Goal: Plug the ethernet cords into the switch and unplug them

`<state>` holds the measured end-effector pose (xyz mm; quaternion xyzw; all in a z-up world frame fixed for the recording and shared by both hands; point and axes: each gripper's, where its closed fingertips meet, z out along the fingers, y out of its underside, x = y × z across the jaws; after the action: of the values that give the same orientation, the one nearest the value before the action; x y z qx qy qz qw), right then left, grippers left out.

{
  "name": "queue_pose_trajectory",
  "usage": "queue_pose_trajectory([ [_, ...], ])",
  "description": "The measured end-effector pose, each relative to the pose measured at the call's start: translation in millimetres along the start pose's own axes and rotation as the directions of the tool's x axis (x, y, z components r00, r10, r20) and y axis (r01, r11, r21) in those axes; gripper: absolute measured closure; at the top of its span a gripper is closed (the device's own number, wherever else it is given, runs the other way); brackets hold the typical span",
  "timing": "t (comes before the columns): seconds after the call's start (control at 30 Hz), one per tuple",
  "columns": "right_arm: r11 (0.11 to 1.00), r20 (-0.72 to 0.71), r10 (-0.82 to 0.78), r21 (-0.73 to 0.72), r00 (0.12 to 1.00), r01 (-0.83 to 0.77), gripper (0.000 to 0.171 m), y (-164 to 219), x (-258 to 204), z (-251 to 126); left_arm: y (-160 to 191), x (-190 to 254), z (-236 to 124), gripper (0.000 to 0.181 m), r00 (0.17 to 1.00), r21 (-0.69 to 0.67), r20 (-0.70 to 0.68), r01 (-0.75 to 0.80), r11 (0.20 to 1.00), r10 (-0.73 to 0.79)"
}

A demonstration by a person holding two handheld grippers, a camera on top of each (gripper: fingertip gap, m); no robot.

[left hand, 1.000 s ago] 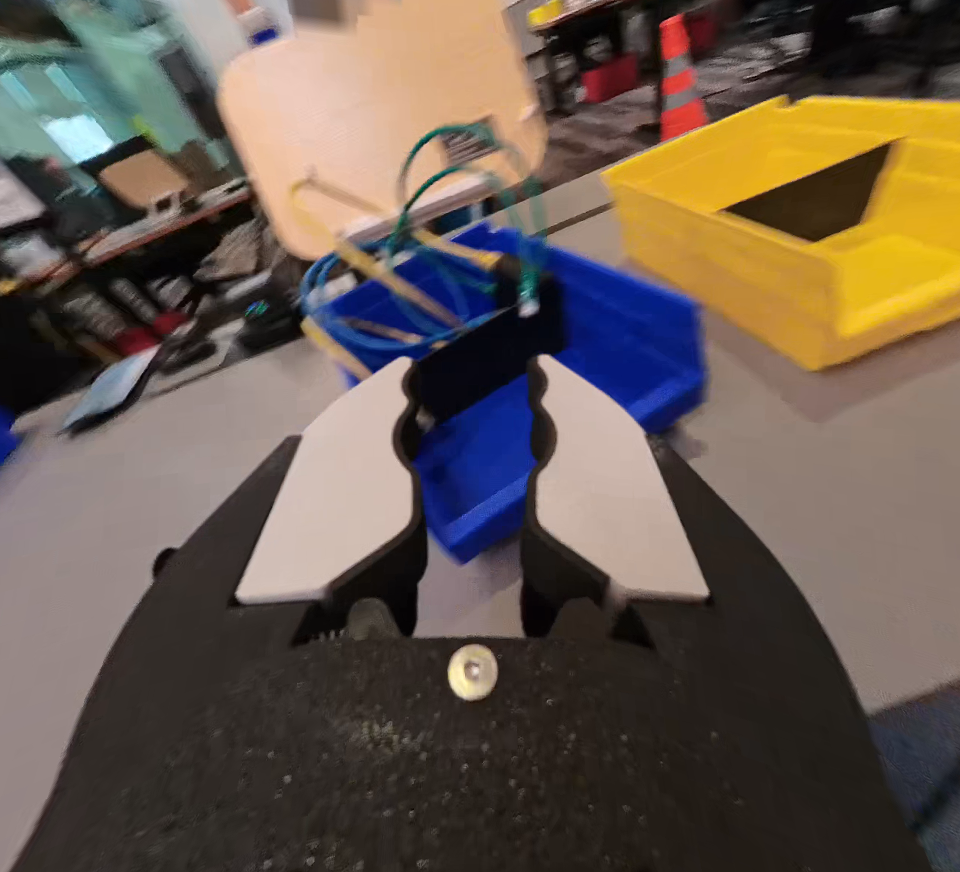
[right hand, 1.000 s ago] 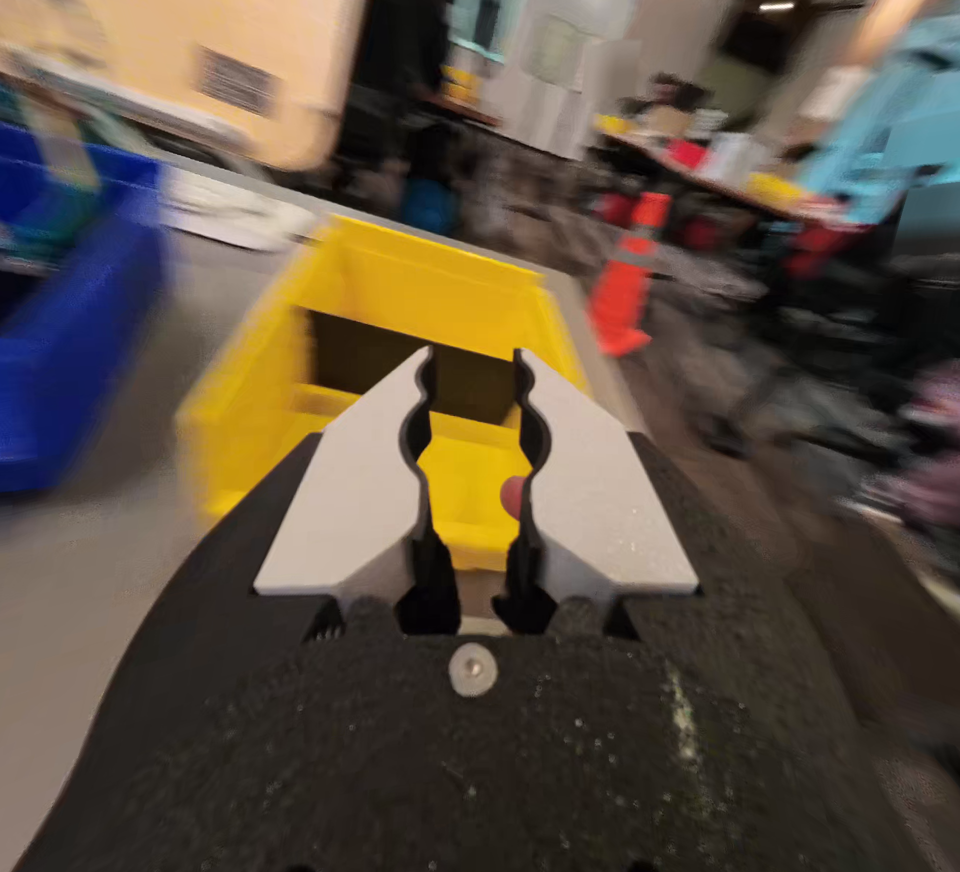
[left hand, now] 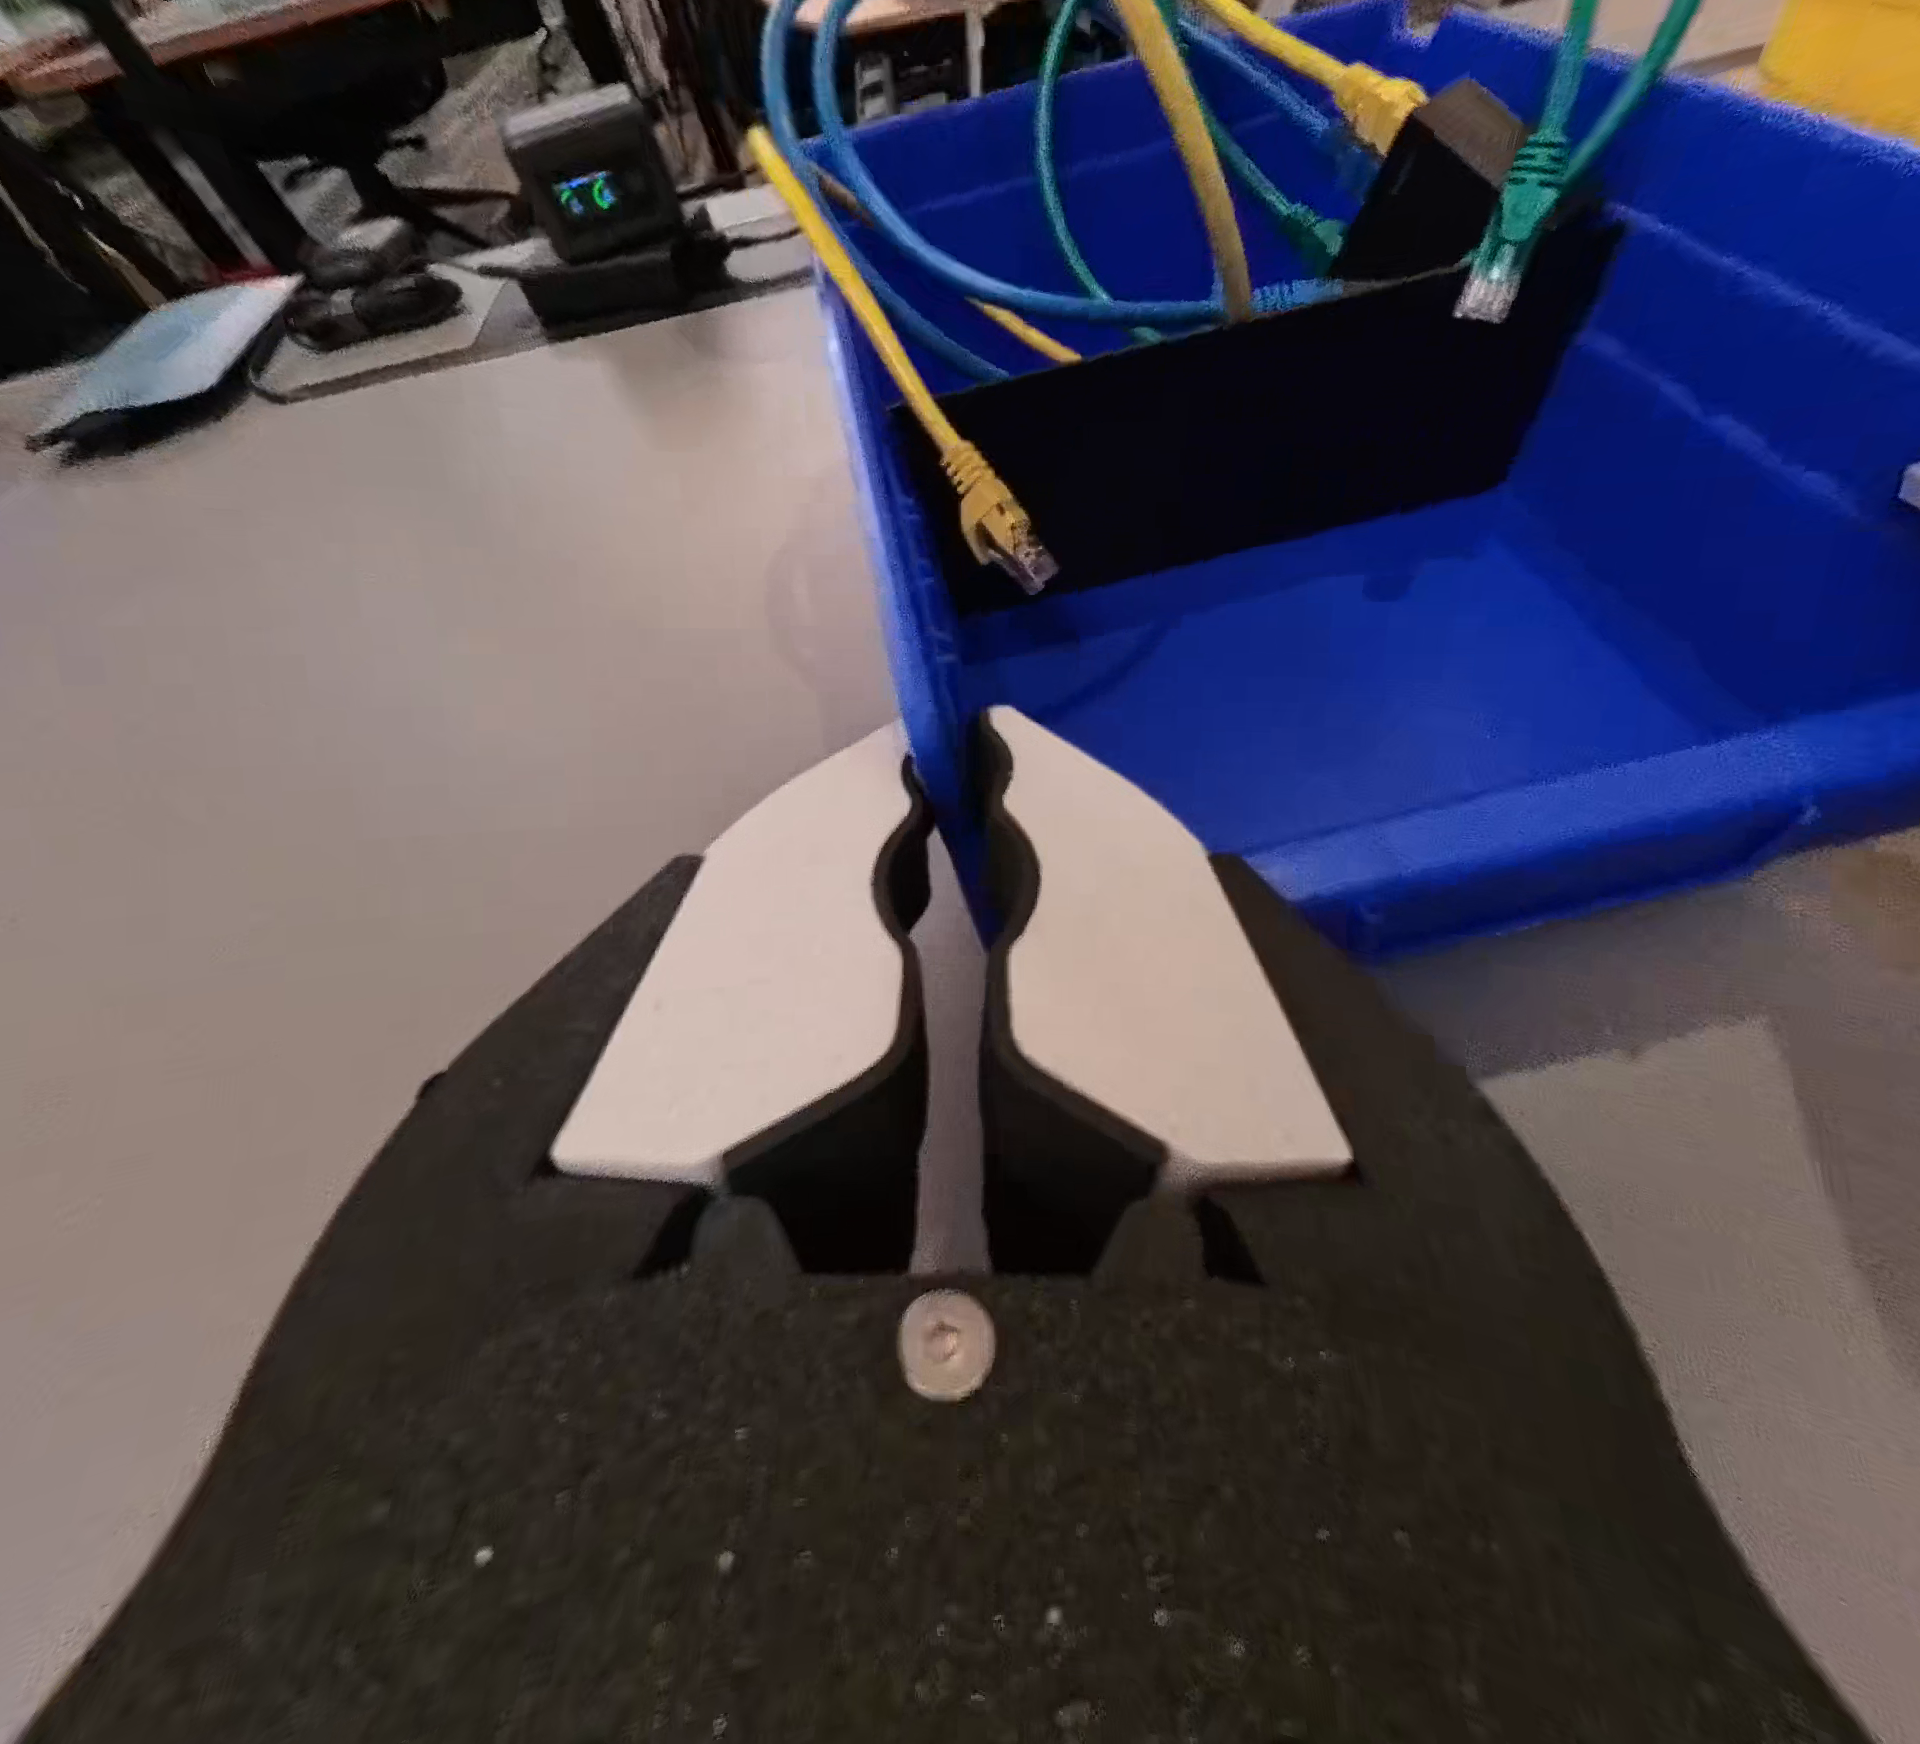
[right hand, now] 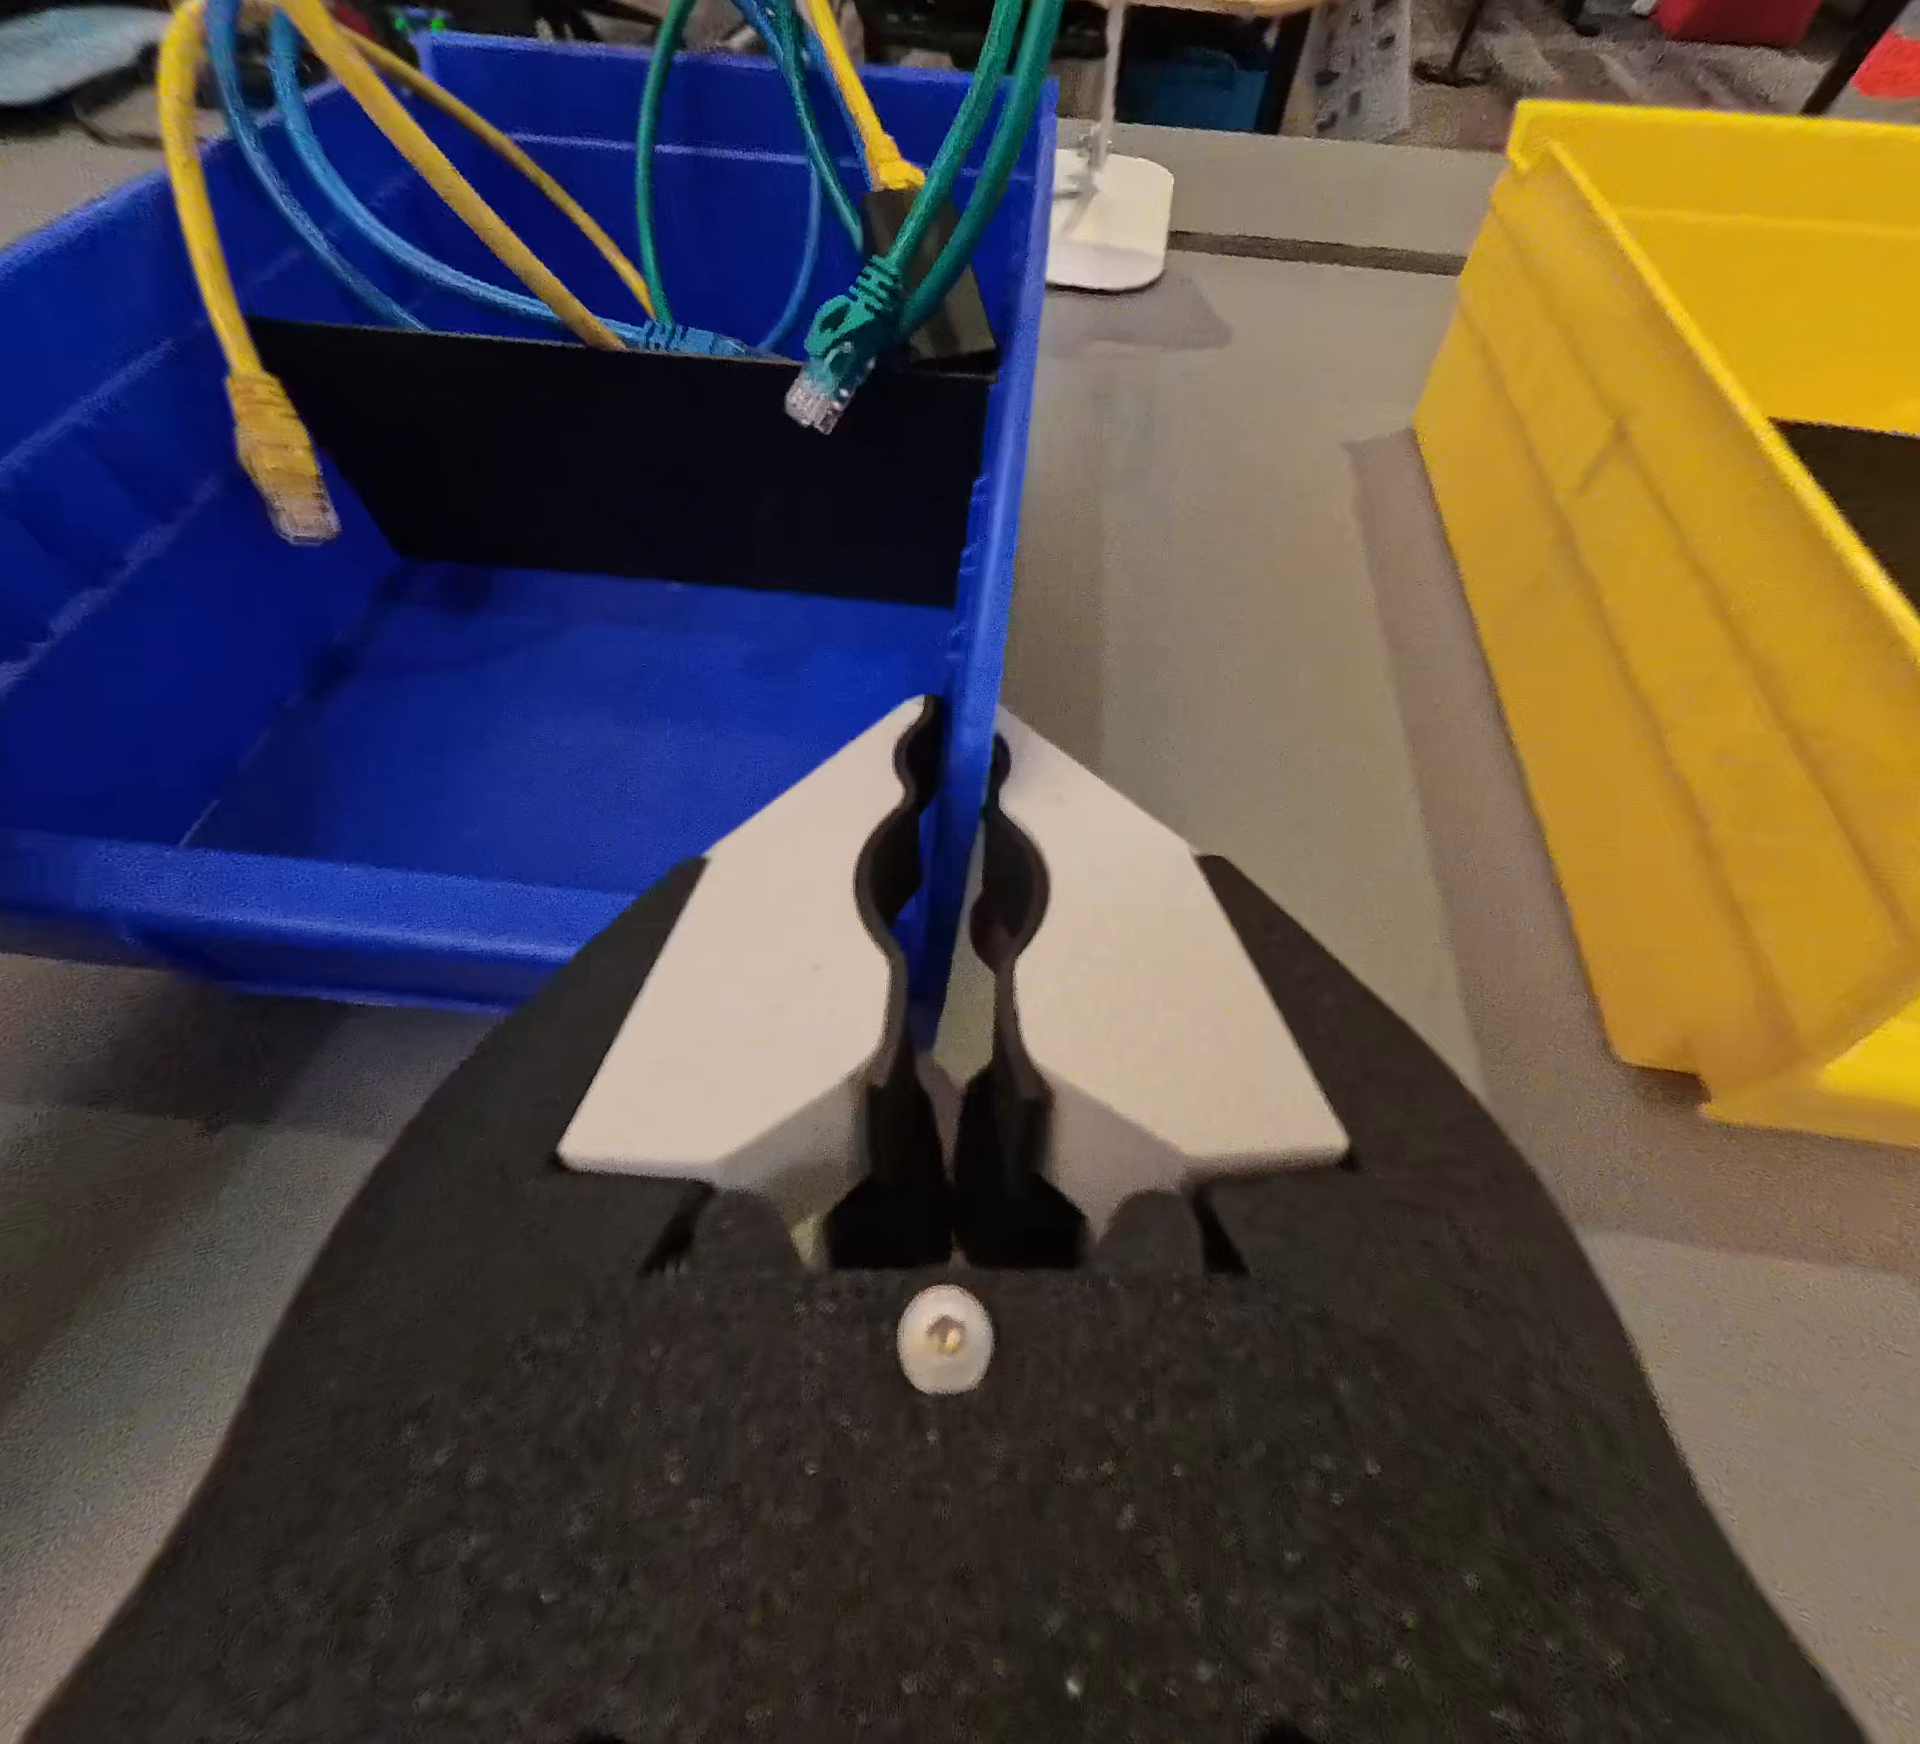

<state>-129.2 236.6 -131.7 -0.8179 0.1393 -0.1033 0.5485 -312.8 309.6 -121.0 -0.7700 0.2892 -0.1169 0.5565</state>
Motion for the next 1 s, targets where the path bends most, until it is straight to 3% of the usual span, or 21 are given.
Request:
queue_pose_trajectory([
  [0.13,0.999,0.016,0.004,0.037,1.000,-0.005,0.169,-14.5,-72.6,4.9,-1.7,-74.9,-3.3,0.178,0.995,0.037,0.065,0.076,0.996,-0.078],
  [0.37,0.998,0.060,0.004,0.055,0.998,-0.008,0.167,-30.6,-208.4,33.5,9.8,-210.2,-6.7,0.178,0.993,0.095,0.099,0.055,0.994,-0.064],
  [0.5,1.000,0.163,0.007,0.018,0.987,-0.010,0.162,-19.2,-266.0,56.1,47.8,-264.1,5.5,0.177,0.972,0.035,0.091,0.216,0.976,-0.219],
  [0.6,0.997,0.209,0.078,-0.028,0.975,-0.074,0.161,-18.9,-276.8,59.2,50.7,-273.5,5.0,0.179,0.938,0.015,0.045,0.343,0.939,-0.344],
  [0.73,0.990,0.417,0.098,-0.131,0.904,-0.047,0.146,-1.5,-291.3,46.6,53.1,-284.0,5.0,0.174,0.963,0.015,0.182,0.197,0.980,-0.197],
  [0.8,0.987,0.569,0.121,-0.159,0.813,-0.036,0.139,10.2,-286.5,24.5,54.8,-287.8,2.0,0.167,0.957,-0.003,0.233,0.176,0.984,-0.171],
  [0.87,0.986,0.760,0.109,-0.166,0.641,0.028,0.130,24.0,-271.6,-16.2,56.0,-291.4,-3.8,0.159,0.948,-0.022,0.267,0.189,0.982,-0.176],
  [0.97,0.985,0.860,0.147,-0.171,0.488,0.004,0.128,26.0,-209.9,-65.2,58.8,-297.9,-12.6,0.144,0.922,-0.031,0.300,0.268,0.963,-0.246],
  [1.0,0.989,0.860,0.133,-0.144,0.492,-0.016,0.127,23.1,-180.9,-72.4,60.5,-298.8,-15.3,0.139,0.908,-0.030,0.302,0.313,0.949,-0.289],
])
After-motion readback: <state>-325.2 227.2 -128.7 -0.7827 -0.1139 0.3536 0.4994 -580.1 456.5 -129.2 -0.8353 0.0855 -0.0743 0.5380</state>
